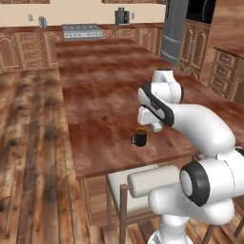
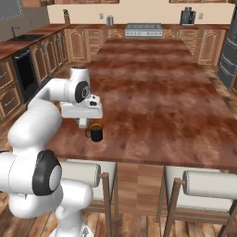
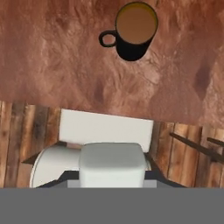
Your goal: Pick up the marshmallow and place it in the cup of hot chocolate on the dining counter.
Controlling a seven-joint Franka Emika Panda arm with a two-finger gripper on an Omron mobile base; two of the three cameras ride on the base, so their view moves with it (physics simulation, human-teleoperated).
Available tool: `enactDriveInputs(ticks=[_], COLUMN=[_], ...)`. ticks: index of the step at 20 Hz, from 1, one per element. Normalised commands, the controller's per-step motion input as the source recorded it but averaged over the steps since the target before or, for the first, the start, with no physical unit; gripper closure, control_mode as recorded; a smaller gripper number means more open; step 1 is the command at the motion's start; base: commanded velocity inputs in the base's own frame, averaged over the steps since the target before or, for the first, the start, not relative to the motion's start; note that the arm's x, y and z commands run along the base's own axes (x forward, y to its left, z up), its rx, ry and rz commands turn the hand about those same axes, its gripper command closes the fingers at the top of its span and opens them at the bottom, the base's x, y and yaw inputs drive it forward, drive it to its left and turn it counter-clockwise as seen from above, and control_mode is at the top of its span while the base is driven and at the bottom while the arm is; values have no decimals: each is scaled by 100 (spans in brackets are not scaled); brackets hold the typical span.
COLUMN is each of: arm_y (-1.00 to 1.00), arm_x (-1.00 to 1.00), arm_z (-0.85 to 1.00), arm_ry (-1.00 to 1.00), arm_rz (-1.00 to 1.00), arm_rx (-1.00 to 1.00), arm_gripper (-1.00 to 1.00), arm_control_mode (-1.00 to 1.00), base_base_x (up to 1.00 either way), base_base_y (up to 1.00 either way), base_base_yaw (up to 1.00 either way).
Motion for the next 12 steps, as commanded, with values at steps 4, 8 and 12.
enactDriveInputs(ticks=[4,8,12], arm_y=[0,0,0], arm_x=[39,39,48], arm_z=[-35,-28,-23], arm_ry=[0,0,0], arm_rz=[-3,-1,-1], arm_rx=[0,0,0], arm_gripper=[100,100,100], arm_control_mode=[-100,-100,-100], base_base_x=[0,0,0], base_base_y=[0,0,0], base_base_yaw=[0,0,0])
